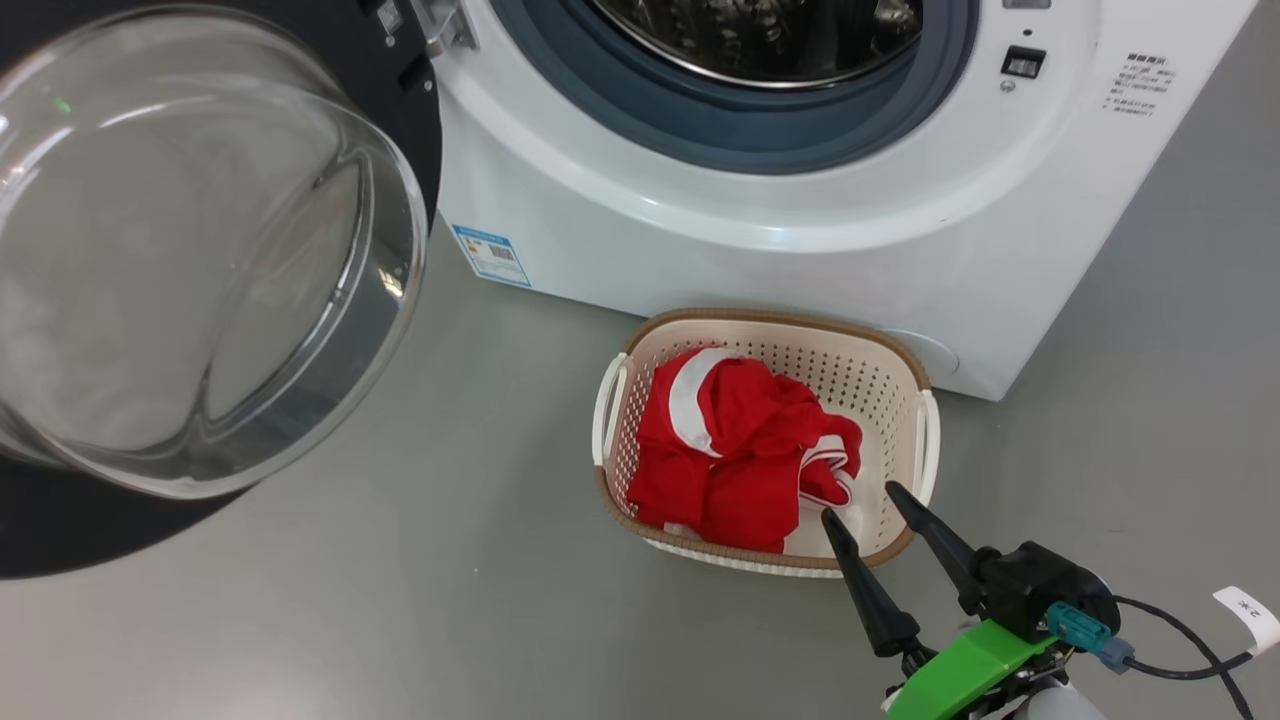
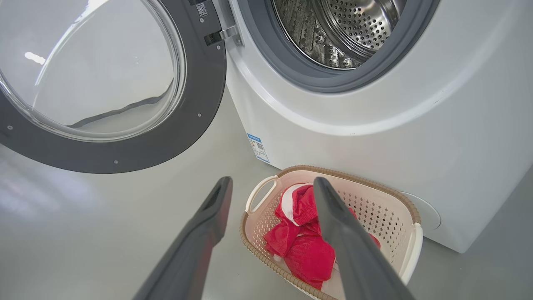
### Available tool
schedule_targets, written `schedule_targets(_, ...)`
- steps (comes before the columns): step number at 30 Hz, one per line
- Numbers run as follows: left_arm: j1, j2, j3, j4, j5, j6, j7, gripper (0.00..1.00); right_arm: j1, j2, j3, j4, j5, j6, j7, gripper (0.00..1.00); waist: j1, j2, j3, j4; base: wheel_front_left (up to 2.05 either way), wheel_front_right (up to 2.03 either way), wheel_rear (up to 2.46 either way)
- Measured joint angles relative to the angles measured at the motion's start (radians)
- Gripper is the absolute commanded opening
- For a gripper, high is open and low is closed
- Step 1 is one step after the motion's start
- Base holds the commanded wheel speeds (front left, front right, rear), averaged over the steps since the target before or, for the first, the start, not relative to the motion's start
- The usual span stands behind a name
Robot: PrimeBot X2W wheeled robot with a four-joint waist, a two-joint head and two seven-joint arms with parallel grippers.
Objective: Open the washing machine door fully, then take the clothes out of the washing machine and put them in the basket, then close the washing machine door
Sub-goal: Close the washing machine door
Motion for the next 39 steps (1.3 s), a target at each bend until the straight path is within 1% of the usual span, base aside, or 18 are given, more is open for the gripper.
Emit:
schedule_targets(3, 0.014, 0.004, -0.013, -0.022, -0.011, 0.000, 0.046, 0.00, 0.013, 0.004, -0.001, 0.000, 0.000, 0.000, 0.000, 1.00, 0.0000, 0.0000, -0.020, -0.002, 0.00, 0.00, 0.00)
schedule_targets(13, 0.069, 0.019, -0.049, -0.113, -0.021, 0.000, 0.139, 0.00, 0.044, 0.011, -0.002, -0.003, 0.011, 0.000, 0.000, 1.00, 0.0000, 0.0000, -0.072, -0.008, 0.00, 0.00, 0.00)
schedule_targets(28, 0.183, 0.023, -0.086, -0.328, -0.078, 0.000, 0.277, 0.00, 0.096, 0.017, -0.019, -0.017, 0.013, 0.000, 0.000, 1.00, 0.0000, 0.0000, -0.135, -0.022, 0.00, 0.00, 0.00)
schedule_targets(30, 0.201, 0.017, -0.088, -0.366, -0.095, 0.000, 0.296, 0.00, 0.096, 0.018, -0.023, -0.020, 0.013, 0.000, 0.000, 1.00, 0.0000, 0.0000, -0.141, -0.029, 0.00, 0.00, 0.00)
schedule_targets(33, 0.235, -0.010, -0.087, -0.444, -0.142, 0.000, 0.346, 0.00, 0.105, 0.020, -0.034, -0.026, 0.017, 0.000, 0.000, 1.00, 0.0000, 0.0000, -0.154, -0.044, 0.00, 0.00, 0.00)
schedule_targets(39, 0.274, -0.047, -0.083, -0.556, -0.173, 0.000, 0.383, 0.00, 0.134, 0.022, -0.047, -0.035, 0.018, 0.000, 0.000, 1.00, 0.0000, 0.0000, -0.170, -0.073, 0.00, 0.00, 0.00)
